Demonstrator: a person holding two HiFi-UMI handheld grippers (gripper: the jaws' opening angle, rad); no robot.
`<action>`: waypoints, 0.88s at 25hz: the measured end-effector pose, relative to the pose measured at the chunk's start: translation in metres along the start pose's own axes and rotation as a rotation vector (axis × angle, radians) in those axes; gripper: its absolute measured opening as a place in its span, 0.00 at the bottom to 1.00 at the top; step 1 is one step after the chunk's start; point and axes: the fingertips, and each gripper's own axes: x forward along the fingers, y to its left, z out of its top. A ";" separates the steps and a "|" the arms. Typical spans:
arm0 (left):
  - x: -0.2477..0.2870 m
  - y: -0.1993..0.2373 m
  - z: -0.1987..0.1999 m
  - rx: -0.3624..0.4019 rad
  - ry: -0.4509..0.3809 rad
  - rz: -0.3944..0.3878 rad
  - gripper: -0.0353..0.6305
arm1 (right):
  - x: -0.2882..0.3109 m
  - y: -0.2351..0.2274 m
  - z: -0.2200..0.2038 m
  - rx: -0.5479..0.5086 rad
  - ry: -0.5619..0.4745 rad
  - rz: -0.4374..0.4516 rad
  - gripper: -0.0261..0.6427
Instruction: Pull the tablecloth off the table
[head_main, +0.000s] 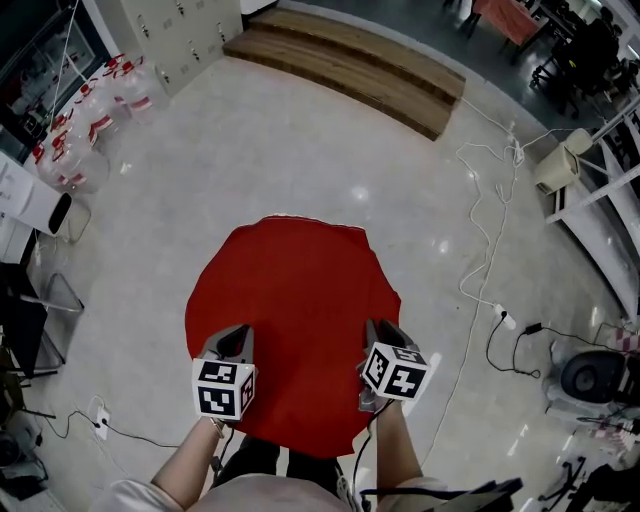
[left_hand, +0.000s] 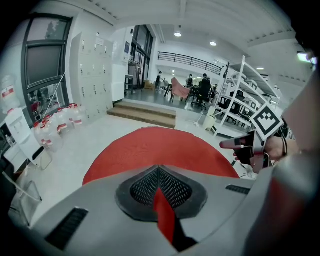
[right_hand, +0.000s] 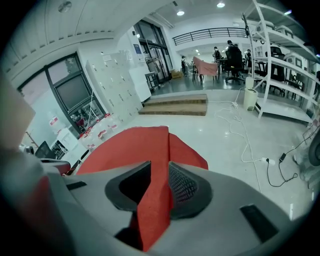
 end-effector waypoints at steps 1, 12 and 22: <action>0.001 0.001 -0.001 -0.004 0.004 0.006 0.08 | 0.003 -0.001 0.000 -0.001 0.004 0.002 0.23; 0.000 0.003 -0.017 -0.042 0.026 0.056 0.08 | 0.026 -0.013 0.001 -0.137 0.033 -0.011 0.41; -0.007 0.011 -0.039 -0.072 0.044 0.099 0.08 | 0.054 -0.021 0.003 -0.239 0.083 -0.021 0.45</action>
